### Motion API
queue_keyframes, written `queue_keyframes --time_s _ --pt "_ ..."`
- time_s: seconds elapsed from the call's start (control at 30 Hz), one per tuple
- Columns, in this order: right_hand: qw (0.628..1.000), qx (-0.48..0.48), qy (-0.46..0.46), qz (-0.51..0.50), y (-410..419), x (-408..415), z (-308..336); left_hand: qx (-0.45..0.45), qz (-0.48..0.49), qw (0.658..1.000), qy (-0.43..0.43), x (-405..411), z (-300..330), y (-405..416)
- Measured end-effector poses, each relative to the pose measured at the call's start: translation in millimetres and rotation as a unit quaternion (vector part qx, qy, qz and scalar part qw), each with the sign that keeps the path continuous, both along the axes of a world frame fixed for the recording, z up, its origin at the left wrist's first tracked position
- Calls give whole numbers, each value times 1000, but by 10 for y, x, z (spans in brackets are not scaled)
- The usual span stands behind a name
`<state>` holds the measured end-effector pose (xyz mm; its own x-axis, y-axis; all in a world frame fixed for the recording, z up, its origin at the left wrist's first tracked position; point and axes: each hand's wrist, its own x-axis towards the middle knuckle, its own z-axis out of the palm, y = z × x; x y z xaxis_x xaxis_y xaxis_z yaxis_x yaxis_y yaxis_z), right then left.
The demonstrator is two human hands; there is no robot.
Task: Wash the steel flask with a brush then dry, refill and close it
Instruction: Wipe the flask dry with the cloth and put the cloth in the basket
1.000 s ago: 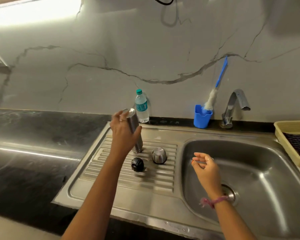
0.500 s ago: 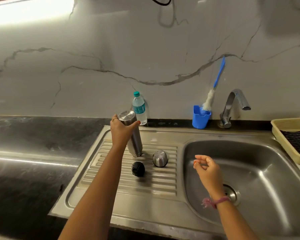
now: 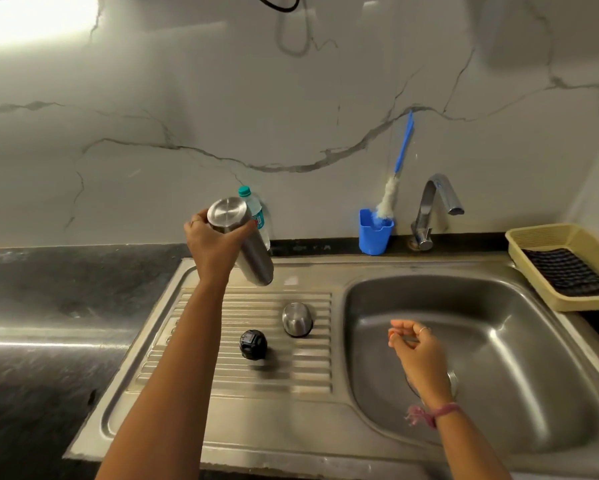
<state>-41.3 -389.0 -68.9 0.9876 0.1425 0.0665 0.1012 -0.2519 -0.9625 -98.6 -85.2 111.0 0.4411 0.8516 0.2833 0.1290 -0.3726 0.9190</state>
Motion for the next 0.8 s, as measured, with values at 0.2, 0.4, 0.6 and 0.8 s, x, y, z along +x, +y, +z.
queue_keyframes --time_s 0.2,0.4,0.6,0.8 --pt "999 3 8 -35 -317 150 69 -28 -72 996 -43 206 189 -391" --pt "998 -3 9 -64 -863 444 257 -215 -145 962 -83 424 -62 -1032" --pt "994 -27 -3 -103 -1502 811 378 -428 -122 891 -85 586 -650 -1702" --pt "988 -50 -17 -142 -2045 1315 510 -496 -115 858 -69 695 -955 -2228"
